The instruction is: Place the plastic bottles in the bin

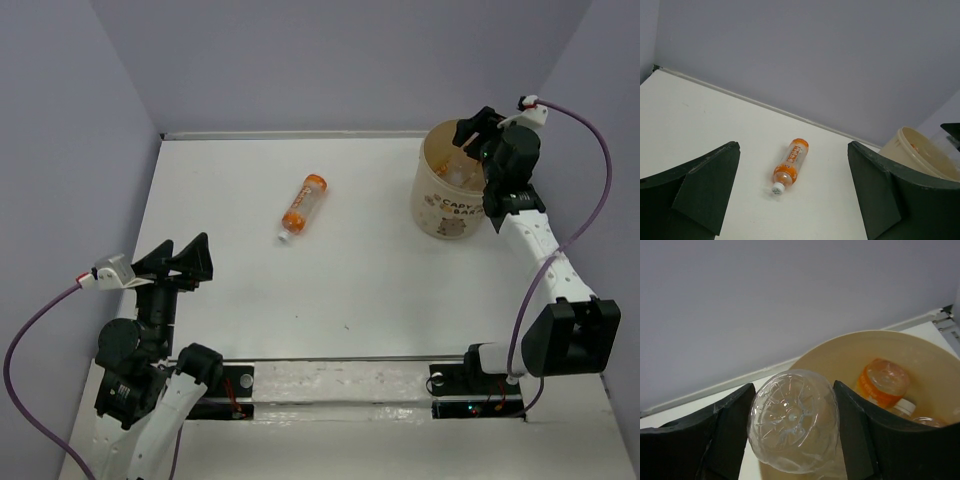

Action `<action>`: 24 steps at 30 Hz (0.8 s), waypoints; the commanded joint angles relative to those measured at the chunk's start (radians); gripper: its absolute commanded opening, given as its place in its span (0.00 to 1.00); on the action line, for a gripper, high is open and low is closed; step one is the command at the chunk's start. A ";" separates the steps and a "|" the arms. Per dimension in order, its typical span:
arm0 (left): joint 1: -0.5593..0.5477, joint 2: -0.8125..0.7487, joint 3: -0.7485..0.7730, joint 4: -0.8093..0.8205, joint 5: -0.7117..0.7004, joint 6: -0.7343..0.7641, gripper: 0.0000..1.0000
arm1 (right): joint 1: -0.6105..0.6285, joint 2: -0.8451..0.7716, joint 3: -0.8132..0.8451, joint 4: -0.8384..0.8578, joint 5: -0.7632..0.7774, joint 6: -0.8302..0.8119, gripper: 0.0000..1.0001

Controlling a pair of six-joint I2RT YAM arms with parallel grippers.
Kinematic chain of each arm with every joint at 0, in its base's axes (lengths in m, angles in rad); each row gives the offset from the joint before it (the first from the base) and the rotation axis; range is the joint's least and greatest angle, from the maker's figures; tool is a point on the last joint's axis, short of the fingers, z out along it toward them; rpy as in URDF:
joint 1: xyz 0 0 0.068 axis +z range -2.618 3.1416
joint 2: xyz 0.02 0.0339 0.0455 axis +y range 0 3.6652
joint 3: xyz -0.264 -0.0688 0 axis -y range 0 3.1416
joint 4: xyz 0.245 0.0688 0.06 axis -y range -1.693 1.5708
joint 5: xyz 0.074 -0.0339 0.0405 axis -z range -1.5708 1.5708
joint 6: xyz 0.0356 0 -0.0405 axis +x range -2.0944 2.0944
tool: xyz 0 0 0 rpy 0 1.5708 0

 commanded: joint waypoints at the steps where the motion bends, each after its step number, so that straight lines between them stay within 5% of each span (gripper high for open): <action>1: 0.002 0.020 0.006 0.052 0.010 0.017 0.99 | -0.016 0.005 -0.038 0.110 0.004 0.066 0.79; 3: 0.002 0.021 0.006 0.051 0.011 0.019 0.99 | -0.025 0.002 -0.026 0.074 0.023 0.070 0.96; 13: 0.008 0.024 0.005 0.057 0.019 0.016 0.99 | 0.042 -0.055 0.220 -0.160 -0.083 0.012 1.00; 17: 0.013 0.026 0.005 0.058 0.022 0.016 0.99 | 0.247 -0.044 0.238 -0.211 0.001 -0.025 1.00; 24: 0.017 0.033 0.005 0.057 0.016 0.017 0.99 | 0.591 0.231 0.240 -0.182 0.274 0.069 1.00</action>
